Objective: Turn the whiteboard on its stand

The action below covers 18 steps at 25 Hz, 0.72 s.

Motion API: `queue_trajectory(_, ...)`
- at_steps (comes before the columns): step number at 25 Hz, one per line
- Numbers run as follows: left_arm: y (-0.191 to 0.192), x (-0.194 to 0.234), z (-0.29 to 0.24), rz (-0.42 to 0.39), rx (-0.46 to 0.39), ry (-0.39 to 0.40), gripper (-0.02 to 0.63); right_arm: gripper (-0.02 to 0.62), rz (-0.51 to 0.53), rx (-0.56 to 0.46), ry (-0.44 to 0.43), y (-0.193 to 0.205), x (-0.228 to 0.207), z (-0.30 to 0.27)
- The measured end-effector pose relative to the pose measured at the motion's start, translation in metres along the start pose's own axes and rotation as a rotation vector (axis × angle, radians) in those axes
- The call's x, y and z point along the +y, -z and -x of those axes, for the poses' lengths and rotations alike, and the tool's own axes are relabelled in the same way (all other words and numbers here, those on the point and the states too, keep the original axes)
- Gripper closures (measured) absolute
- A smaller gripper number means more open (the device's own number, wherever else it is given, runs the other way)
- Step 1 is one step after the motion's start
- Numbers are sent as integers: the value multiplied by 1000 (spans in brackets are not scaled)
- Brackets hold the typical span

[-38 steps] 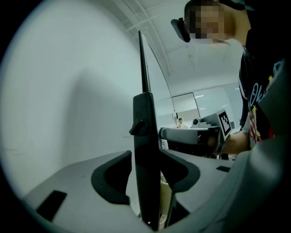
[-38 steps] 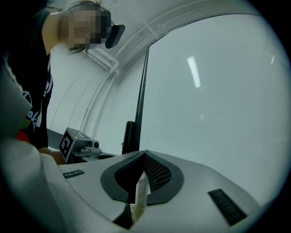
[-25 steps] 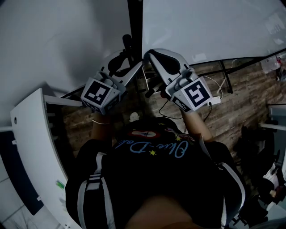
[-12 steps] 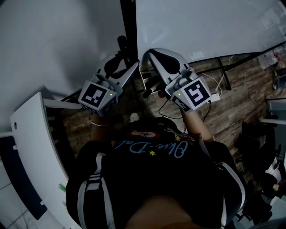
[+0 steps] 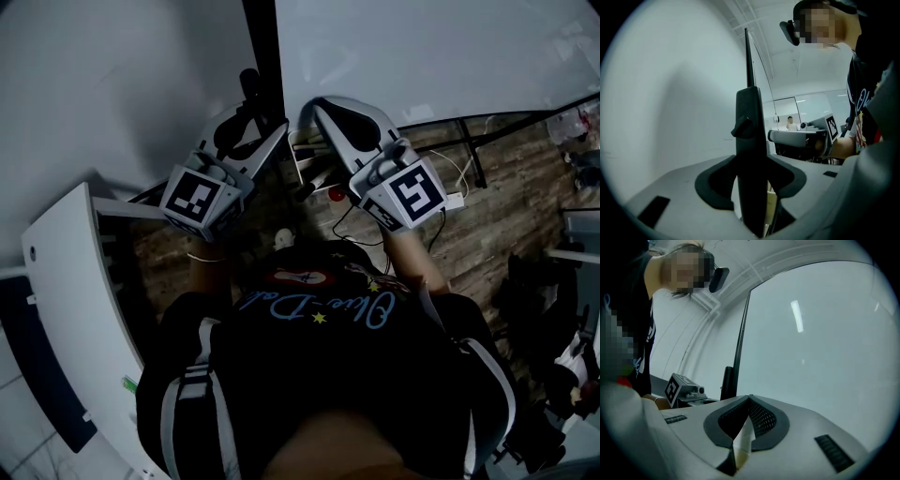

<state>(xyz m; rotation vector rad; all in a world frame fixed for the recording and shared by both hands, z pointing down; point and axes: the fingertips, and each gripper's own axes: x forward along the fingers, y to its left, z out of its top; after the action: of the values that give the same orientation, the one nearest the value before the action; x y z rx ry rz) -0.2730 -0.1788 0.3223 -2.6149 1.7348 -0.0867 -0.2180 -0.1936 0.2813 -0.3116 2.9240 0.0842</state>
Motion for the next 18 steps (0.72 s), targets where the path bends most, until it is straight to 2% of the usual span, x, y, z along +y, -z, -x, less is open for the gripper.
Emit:
queue_trajectory(13,3,1,2,-2,5,-34,388,560,-15,1,-12,4,-2,3)
queue_trajectory(18,2,1,2,-34,9,-65,385,560,-24,-4,-21,3,-2,4)
